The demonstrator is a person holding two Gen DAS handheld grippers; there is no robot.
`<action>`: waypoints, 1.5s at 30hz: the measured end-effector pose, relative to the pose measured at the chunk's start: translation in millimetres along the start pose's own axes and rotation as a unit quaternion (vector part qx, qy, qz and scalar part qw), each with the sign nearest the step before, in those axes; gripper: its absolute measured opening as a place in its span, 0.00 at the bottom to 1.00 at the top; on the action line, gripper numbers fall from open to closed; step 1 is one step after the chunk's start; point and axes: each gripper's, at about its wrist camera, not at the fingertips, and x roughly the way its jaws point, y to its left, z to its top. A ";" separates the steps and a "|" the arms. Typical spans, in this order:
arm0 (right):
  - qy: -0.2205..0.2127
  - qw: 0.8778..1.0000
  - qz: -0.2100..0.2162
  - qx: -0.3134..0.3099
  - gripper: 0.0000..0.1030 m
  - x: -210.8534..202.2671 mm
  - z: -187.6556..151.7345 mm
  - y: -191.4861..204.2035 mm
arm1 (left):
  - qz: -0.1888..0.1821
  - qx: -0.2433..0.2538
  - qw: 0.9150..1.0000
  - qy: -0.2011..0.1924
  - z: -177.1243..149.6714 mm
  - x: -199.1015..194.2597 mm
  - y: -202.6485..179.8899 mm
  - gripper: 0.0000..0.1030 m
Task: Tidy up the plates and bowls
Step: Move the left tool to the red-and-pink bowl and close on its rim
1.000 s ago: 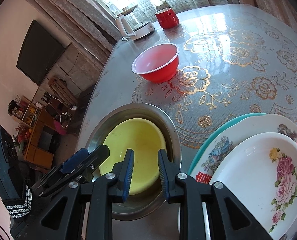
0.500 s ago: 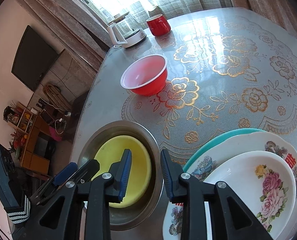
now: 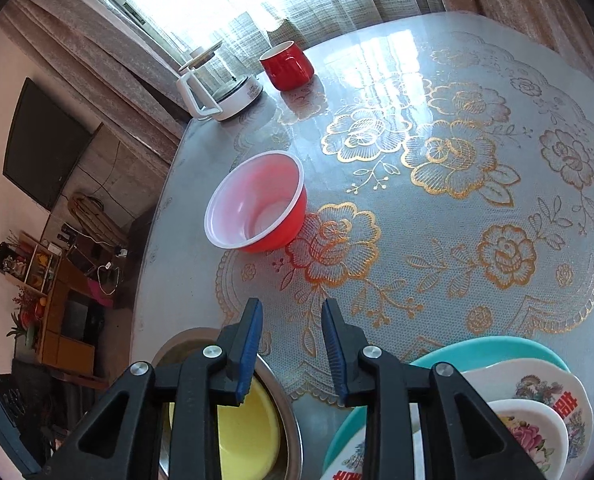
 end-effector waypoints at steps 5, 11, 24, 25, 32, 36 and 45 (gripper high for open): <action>0.002 0.999 0.022 0.026 0.32 22.5 25.3 -0.4 | -0.003 -0.008 1.000 0.003 8.5 2.8 5.1 0.79; 0.011 0.999 0.011 0.044 0.33 54.0 51.6 3.0 | 0.000 -0.023 1.000 0.001 17.6 4.5 13.7 0.79; 0.042 0.994 0.031 0.092 0.20 91.0 55.5 -12.7 | 0.004 -0.026 1.000 0.004 36.5 16.4 13.7 0.79; 0.041 0.994 0.034 0.093 0.18 90.1 54.4 -14.2 | 0.003 -0.023 1.000 0.003 38.6 17.6 10.9 0.79; 0.043 0.995 0.034 0.088 0.16 79.1 45.5 -23.7 | -0.003 -0.008 1.000 0.002 60.0 32.5 -10.7 0.79; 0.043 0.994 0.028 0.095 0.16 72.7 36.7 -34.0 | -0.009 -0.001 1.000 0.013 72.1 46.8 -26.1 0.77; 0.036 0.993 0.040 0.103 0.16 59.6 27.1 -43.3 | 0.004 0.043 0.998 0.043 88.2 85.8 -59.6 0.73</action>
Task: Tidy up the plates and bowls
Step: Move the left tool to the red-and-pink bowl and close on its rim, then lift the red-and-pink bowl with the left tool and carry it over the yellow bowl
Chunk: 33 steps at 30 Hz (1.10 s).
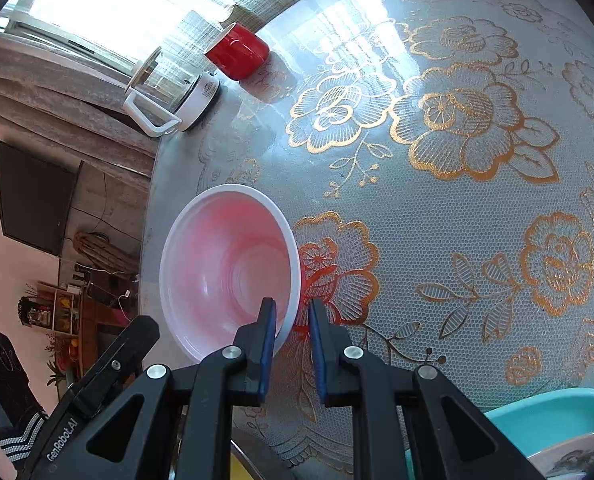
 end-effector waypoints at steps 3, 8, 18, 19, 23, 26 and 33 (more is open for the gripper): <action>0.000 1.000 0.002 -0.001 0.16 -1.4 -0.6 1.4 | -0.007 0.015 1.000 0.011 -0.1 10.3 -6.5 0.66; -0.002 1.000 0.004 0.001 0.16 -0.4 -0.4 4.1 | -0.009 0.010 0.999 0.041 -2.6 25.1 -5.8 0.39; -0.009 1.000 0.008 -0.007 0.12 -5.3 -8.6 4.2 | -0.022 0.030 0.999 0.027 -12.0 15.7 -14.1 0.13; -0.011 1.000 0.008 -0.008 0.12 -6.0 -9.8 4.7 | -0.022 0.030 0.999 0.025 -12.5 14.3 -14.3 0.13; -0.012 1.000 0.016 0.002 0.11 -9.7 -14.9 0.9 | -0.026 0.028 0.999 0.022 -16.5 8.7 -12.5 0.13; -0.016 1.000 0.019 0.002 0.11 -14.7 -19.4 0.8 | -0.030 0.030 0.999 0.015 -20.4 1.2 -12.7 0.13; -0.027 0.999 0.032 0.004 0.11 -29.7 -29.4 1.3 | -0.038 0.033 0.999 -0.007 -29.6 -20.8 -14.3 0.13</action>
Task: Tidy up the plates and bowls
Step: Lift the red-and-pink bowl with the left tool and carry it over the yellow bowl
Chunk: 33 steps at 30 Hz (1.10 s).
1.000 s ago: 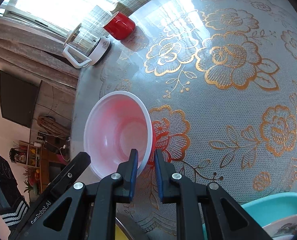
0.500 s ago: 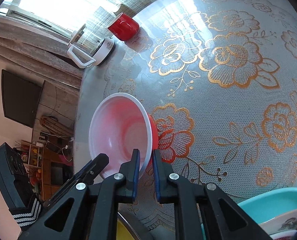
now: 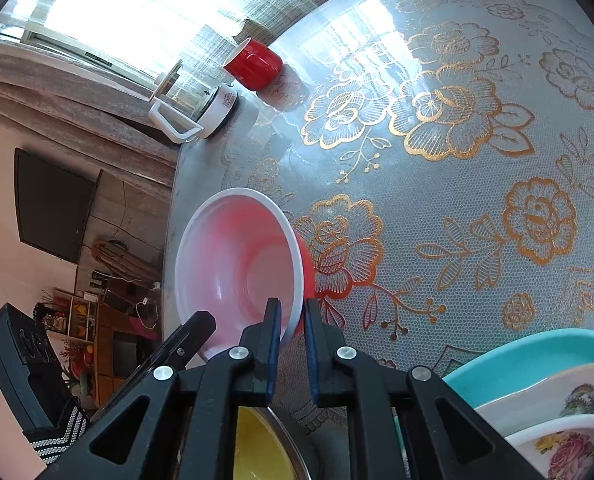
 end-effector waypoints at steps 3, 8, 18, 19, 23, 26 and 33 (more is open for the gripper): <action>-0.006 1.000 0.003 -0.002 0.11 -8.4 -5.5 0.7 | -0.004 0.001 1.000 -0.010 -3.8 -10.0 -1.5 0.13; -0.011 1.000 0.012 -0.002 0.11 -19.0 -11.2 1.7 | -0.013 0.000 1.000 -0.021 -9.9 -23.9 -3.0 0.13; -0.027 0.999 0.030 -0.014 0.11 -42.5 -23.7 9.6 | -0.023 0.002 0.999 -0.045 -25.7 -55.3 -5.2 0.13; -0.026 0.999 0.032 -0.017 0.11 -44.0 -25.0 11.2 | -0.024 0.002 0.999 -0.047 -27.7 -58.8 -4.8 0.13; -0.027 0.999 0.039 -0.026 0.11 -50.5 -32.4 17.3 | -0.027 0.001 0.998 -0.055 -36.3 -73.0 -0.9 0.13; -0.025 0.998 0.046 -0.028 0.11 -53.2 -38.1 21.2 | -0.025 -0.001 0.998 -0.059 -40.8 -81.9 1.8 0.13; -0.016 0.998 0.055 -0.036 0.11 -55.6 -52.2 27.7 | -0.027 -0.002 0.997 -0.069 -53.6 -99.6 8.2 0.13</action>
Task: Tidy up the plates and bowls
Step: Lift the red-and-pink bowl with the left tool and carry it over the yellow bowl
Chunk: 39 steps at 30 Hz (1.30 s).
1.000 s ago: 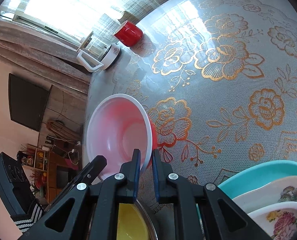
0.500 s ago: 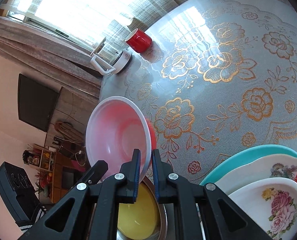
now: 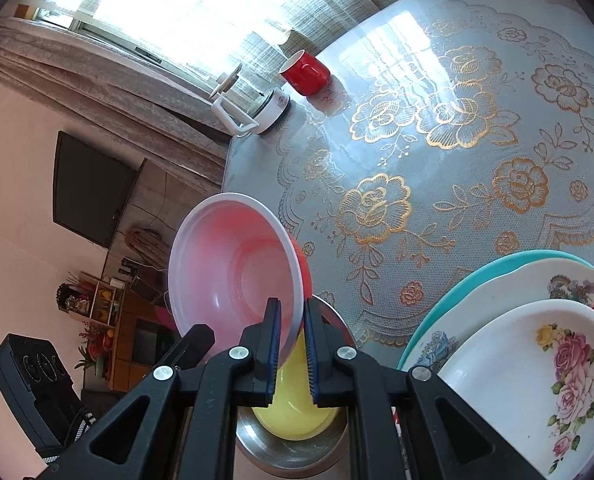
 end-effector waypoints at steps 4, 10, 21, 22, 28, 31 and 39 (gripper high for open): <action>0.008 1.000 0.005 -0.001 0.11 0.6 -8.0 1.9 | 0.000 -0.005 1.000 0.001 -7.0 -7.0 5.2 0.13; 0.019 1.000 0.011 -0.001 0.11 0.4 -18.2 2.9 | 0.002 -0.010 1.000 0.008 -21.9 -12.6 11.2 0.13; 0.035 0.999 -0.007 -0.024 0.12 7.9 -37.4 6.8 | 0.022 -0.003 1.000 0.015 -44.2 -16.2 15.8 0.14; 0.034 0.999 -0.013 -0.031 0.12 8.8 -38.4 8.5 | 0.025 0.000 1.000 0.016 -45.4 -16.1 15.7 0.14; 0.036 0.998 -0.021 -0.039 0.13 10.0 -44.3 11.0 | 0.032 0.002 0.999 0.017 -49.3 -15.6 18.6 0.14; 0.041 0.998 -0.024 -0.040 0.13 11.6 -46.1 10.0 | 0.036 0.004 0.999 0.021 -50.9 -14.7 19.2 0.14; 0.053 0.998 -0.026 -0.038 0.14 15.1 -49.9 8.4 | 0.037 0.002 0.999 0.032 -52.9 -10.8 22.4 0.14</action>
